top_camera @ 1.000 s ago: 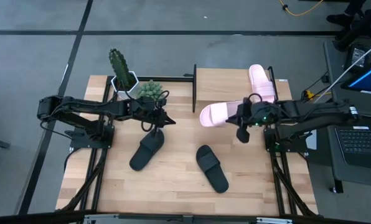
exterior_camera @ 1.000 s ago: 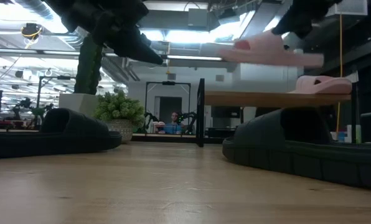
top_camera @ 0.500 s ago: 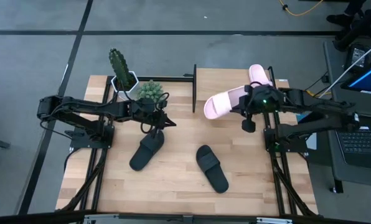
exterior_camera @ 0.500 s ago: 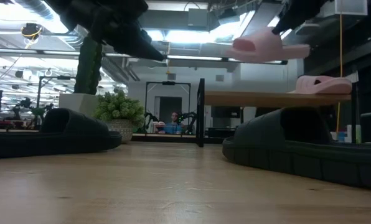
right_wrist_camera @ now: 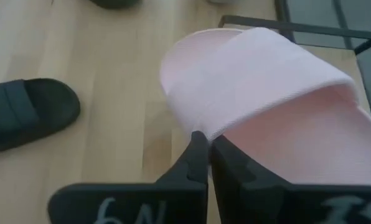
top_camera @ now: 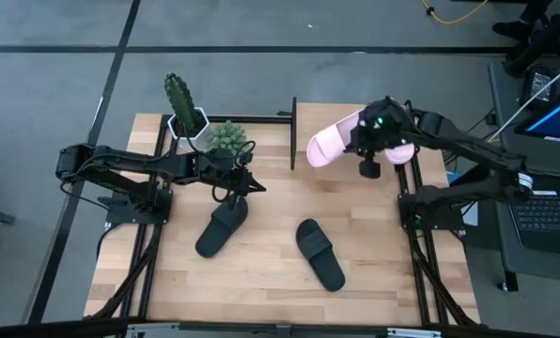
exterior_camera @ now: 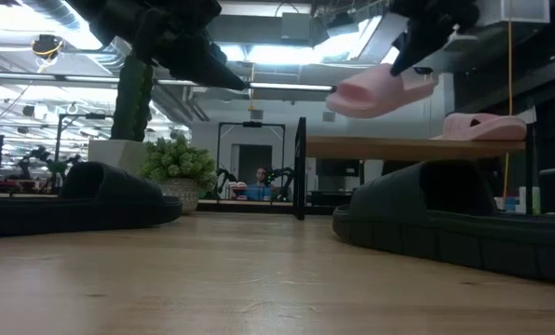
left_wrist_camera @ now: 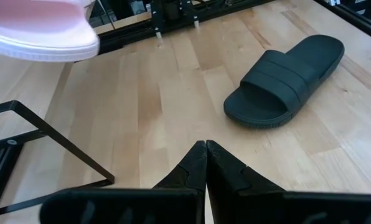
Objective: Pick and place slides into the shelf
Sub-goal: Put the pink slides on the shelf
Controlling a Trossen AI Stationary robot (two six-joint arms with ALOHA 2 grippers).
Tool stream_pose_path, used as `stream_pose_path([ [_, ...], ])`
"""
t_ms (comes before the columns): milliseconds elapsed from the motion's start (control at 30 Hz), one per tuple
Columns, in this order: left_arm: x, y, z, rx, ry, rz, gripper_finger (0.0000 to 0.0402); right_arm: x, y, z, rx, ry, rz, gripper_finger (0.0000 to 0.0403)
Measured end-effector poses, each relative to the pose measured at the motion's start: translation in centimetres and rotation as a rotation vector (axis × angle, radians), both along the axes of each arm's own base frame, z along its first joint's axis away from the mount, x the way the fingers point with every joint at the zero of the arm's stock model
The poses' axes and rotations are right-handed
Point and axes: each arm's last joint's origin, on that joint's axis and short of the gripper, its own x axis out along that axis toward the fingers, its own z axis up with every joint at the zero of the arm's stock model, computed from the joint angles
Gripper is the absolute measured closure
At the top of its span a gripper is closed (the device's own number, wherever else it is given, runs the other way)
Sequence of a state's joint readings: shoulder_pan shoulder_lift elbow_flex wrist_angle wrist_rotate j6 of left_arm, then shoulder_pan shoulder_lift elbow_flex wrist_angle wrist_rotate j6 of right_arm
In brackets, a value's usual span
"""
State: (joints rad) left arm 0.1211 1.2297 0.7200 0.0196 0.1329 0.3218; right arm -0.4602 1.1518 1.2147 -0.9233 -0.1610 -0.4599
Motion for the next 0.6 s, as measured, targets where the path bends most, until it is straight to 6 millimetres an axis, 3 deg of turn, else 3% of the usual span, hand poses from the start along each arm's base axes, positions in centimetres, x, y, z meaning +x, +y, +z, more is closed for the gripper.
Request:
stream_pose_path([
  [400, 0.0, 0.0, 0.0, 0.0, 0.0, 0.0, 0.0402, 2.1, -5.5, -0.1, 0.084, 0.17, 0.075, 0.0396],
  [600, 0.0, 0.0, 0.0, 0.0, 0.001, 0.0, 0.0402, 2.0, -7.9, -0.2, 0.098, 0.212, 0.047, 0.0396],
])
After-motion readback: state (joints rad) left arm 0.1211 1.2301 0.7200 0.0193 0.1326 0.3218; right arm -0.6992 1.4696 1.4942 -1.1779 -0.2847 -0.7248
